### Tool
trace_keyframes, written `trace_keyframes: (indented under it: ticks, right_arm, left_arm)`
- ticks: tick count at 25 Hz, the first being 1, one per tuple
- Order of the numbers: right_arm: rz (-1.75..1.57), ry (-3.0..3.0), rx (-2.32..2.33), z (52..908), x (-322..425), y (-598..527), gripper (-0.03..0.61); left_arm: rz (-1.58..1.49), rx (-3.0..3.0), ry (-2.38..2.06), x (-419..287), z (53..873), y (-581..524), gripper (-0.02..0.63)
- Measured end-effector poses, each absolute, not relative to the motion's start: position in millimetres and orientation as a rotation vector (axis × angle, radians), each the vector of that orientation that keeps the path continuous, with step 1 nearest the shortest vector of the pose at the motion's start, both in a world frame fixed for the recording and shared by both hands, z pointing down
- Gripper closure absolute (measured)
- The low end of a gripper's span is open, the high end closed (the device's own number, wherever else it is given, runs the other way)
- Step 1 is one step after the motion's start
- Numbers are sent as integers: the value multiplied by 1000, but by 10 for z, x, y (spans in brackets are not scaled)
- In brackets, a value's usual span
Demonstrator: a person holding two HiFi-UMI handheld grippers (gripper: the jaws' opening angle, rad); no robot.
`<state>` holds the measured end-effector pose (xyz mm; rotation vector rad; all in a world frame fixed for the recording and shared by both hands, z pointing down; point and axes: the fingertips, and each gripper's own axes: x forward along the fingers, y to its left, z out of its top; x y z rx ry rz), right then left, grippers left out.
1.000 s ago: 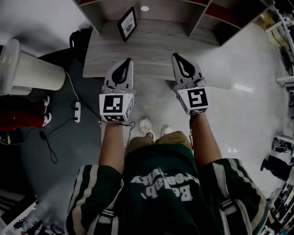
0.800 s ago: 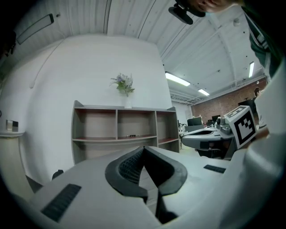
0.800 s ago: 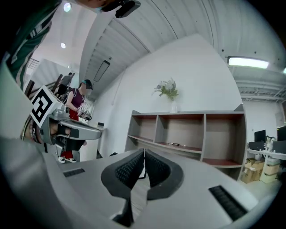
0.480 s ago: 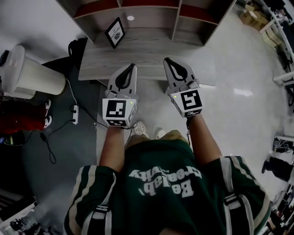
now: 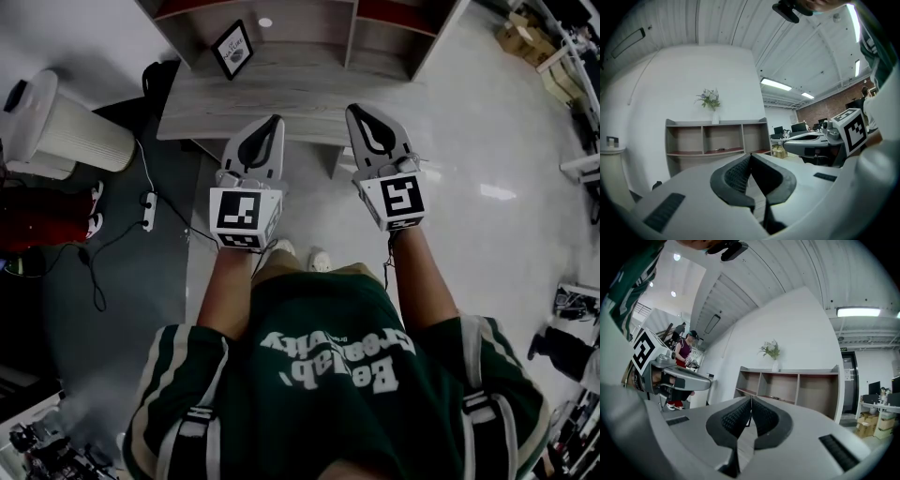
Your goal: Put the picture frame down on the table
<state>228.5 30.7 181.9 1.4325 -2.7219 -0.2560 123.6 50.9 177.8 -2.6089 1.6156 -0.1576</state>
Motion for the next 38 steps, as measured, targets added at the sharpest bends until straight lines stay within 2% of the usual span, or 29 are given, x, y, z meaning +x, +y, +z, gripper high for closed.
trace_keyframes:
  ticks: [9,38]
  right_arm:
    - [-267,-2739,1435,1849,2313,464,545]
    - [-340,-2741,1435,1879,2116,773,545]
  left_arm:
    - [-158,-2599,1575,1346,1764,638,595]
    - [-112,-2547,1599,1073,1792,883,595]
